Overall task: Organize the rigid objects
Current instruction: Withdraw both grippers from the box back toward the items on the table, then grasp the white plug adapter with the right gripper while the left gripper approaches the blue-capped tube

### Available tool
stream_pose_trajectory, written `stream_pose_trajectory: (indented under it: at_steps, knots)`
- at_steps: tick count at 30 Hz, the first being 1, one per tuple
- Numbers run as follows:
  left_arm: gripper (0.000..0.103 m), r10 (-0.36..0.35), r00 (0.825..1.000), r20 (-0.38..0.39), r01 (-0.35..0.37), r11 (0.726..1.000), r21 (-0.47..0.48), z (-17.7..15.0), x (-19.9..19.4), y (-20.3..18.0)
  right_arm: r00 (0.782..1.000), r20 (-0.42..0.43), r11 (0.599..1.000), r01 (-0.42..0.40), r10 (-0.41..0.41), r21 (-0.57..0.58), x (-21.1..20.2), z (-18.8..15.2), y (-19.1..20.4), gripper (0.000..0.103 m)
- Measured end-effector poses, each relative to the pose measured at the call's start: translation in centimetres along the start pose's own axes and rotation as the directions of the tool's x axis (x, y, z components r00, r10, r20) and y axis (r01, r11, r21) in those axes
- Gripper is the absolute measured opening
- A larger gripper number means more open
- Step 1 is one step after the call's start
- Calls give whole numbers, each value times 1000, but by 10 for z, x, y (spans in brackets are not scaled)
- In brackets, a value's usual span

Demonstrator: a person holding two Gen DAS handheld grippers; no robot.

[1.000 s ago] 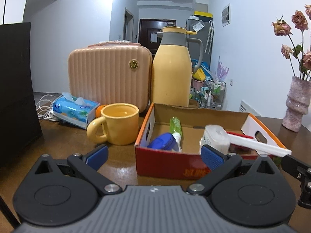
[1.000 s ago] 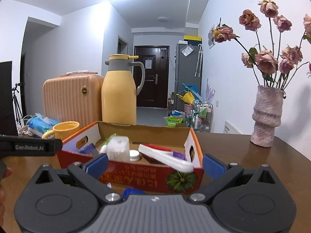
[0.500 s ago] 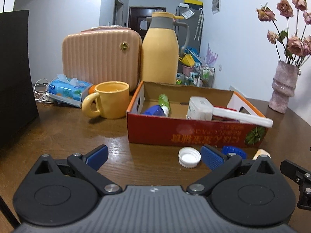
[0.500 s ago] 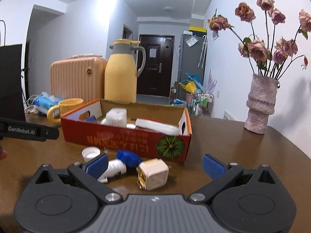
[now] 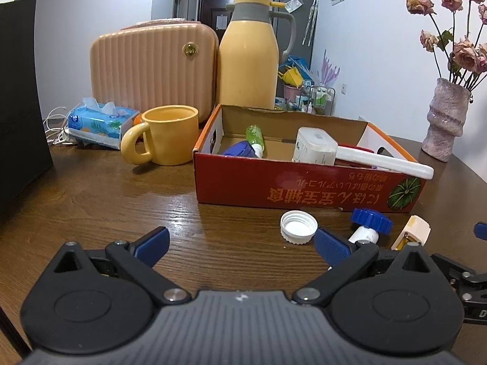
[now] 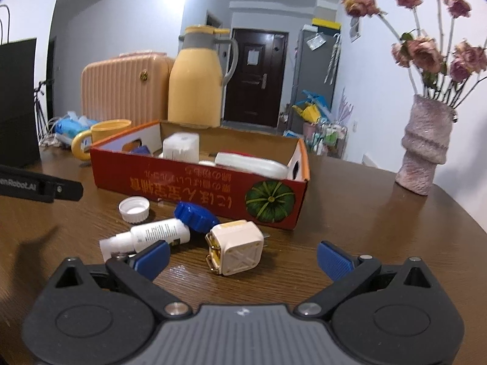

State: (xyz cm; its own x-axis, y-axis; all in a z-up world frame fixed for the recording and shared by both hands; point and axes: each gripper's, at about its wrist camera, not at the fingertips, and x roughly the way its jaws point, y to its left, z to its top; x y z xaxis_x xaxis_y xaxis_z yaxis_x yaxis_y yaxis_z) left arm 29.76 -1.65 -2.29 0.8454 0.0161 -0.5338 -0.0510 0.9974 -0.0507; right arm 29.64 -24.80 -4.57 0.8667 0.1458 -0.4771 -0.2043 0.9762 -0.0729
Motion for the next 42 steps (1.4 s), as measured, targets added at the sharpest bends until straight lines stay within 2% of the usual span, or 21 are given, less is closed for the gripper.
stream_pose_trajectory:
  at_steps: [12, 16, 22, 23, 24, 25, 30, 42]
  knots:
    - [103, -19, 999, -47, 17, 999, -42, 2, 15, 12, 998, -58, 1000, -7, 8, 15, 44, 4, -4, 102]
    - [103, -23, 998, -52, 21, 999, -35, 4, 18, 14, 997, -73, 999, -38, 38, 13, 55, 5, -5, 99]
    - [103, -29, 998, -61, 27, 999, -36, 7, 24, 21, 987, -117, 994, -106, 109, 33, 69, 6, -5, 75]
    - [103, -29, 998, -61, 27, 999, -35, 7, 25, 21, 985, -124, 993, -113, 117, 35, 71, 6, -5, 67]
    - [103, -31, 998, -62, 29, 999, -34, 8, 25, 22, 984, -130, 992, -118, 122, 38, 72, 6, -5, 53]
    - [103, -32, 998, -63, 30, 999, -32, 8, 26, 22, 984, -133, 993, -112, 117, 44, 72, 6, -6, 50]
    - [103, -33, 997, -63, 32, 999, -18, 6, 26, 19, 987, -121, 992, -98, 107, 79, 69, 5, -12, 50]
    - [103, -57, 996, -68, 57, 998, -1, 2, 28, 12, 999, -34, 992, -36, 41, 124, 38, -2, -20, 50]
